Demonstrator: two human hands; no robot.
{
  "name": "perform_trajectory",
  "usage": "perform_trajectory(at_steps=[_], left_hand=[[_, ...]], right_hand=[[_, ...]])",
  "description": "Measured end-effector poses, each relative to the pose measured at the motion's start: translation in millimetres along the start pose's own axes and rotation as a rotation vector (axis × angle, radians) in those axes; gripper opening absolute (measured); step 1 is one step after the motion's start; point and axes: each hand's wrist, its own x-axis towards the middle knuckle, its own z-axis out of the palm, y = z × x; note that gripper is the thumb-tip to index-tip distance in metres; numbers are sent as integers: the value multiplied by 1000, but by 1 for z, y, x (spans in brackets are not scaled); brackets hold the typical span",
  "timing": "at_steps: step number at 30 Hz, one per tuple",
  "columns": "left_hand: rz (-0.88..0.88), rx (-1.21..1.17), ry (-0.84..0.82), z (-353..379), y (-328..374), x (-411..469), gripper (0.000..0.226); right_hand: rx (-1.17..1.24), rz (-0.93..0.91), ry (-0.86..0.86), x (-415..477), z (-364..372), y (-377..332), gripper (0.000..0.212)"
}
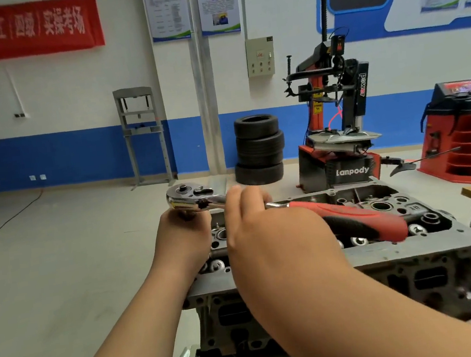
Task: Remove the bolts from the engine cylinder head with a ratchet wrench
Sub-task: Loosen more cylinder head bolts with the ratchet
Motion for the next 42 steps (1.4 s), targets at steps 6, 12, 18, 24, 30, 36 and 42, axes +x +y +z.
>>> perform_trajectory(at_steps=[6, 12, 18, 24, 30, 36, 42], left_hand=[[-158, -64, -33, 0, 3, -1, 16], [-193, -131, -41, -4, 6, -3, 22], [-176, -64, -9, -2, 7, -2, 23], [-113, 61, -9, -2, 10, -3, 28], [-17, 113, -39, -5, 9, -5, 25], [-229, -247, -59, -3, 4, -5, 11], [-237, -226, -60, -6, 9, -5, 26]], right_hand=[[171, 123, -16, 53, 14, 21, 55], [575, -139, -80, 119, 28, 12, 77], [409, 4, -28, 106, 27, 11, 66], [145, 81, -90, 45, -11, 13, 40], [149, -78, 65, 5, -21, 3, 31], [306, 81, 77, 67, 20, 26, 44], [561, -156, 13, 122, 34, 12, 79]])
